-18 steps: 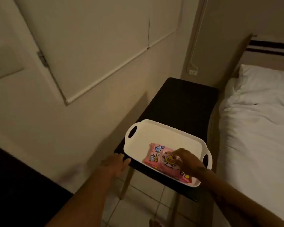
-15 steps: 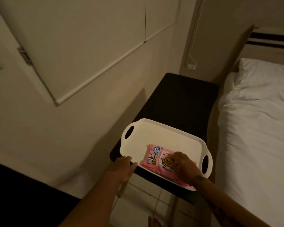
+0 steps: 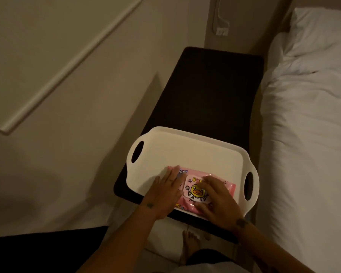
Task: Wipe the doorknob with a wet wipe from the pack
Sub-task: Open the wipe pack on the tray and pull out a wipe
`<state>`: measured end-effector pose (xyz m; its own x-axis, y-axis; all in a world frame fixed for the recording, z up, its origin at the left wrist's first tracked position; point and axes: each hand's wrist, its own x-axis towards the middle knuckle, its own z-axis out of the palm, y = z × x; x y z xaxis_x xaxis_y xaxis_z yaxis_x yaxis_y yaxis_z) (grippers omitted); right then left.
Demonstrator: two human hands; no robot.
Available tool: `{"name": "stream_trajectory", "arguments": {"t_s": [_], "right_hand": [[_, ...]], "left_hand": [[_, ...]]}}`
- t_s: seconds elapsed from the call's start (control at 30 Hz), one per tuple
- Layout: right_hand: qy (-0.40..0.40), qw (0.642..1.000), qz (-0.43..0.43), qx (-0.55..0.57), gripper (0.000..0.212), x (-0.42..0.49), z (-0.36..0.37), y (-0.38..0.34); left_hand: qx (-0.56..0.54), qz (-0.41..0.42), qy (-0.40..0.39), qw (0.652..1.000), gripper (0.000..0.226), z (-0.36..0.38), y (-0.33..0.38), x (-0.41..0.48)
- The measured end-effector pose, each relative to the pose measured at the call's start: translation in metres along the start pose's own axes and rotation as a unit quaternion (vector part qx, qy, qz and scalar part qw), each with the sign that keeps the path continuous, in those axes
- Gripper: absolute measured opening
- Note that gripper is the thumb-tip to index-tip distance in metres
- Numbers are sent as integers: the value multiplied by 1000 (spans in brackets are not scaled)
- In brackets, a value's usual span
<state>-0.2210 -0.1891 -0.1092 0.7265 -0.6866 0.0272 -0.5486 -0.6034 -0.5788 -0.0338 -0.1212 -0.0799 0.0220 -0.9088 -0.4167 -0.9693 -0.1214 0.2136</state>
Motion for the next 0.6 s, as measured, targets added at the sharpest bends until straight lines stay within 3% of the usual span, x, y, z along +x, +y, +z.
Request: {"name": "stream_trajectory", "arguments": {"t_s": [0.2,0.47,0.6], "right_hand": [[5,999,4,39,61,-4,9,2],[-8,1000,-3,1,61,-3,10,9],[4,1000,-2,-17,56,-4,13,6]], "left_hand": [[31,32,-7,999,65,22,-13,5],[8,11,-25,1000,66,29,-9,11],[5,11,-38,999,56,27,-12,11]]}}
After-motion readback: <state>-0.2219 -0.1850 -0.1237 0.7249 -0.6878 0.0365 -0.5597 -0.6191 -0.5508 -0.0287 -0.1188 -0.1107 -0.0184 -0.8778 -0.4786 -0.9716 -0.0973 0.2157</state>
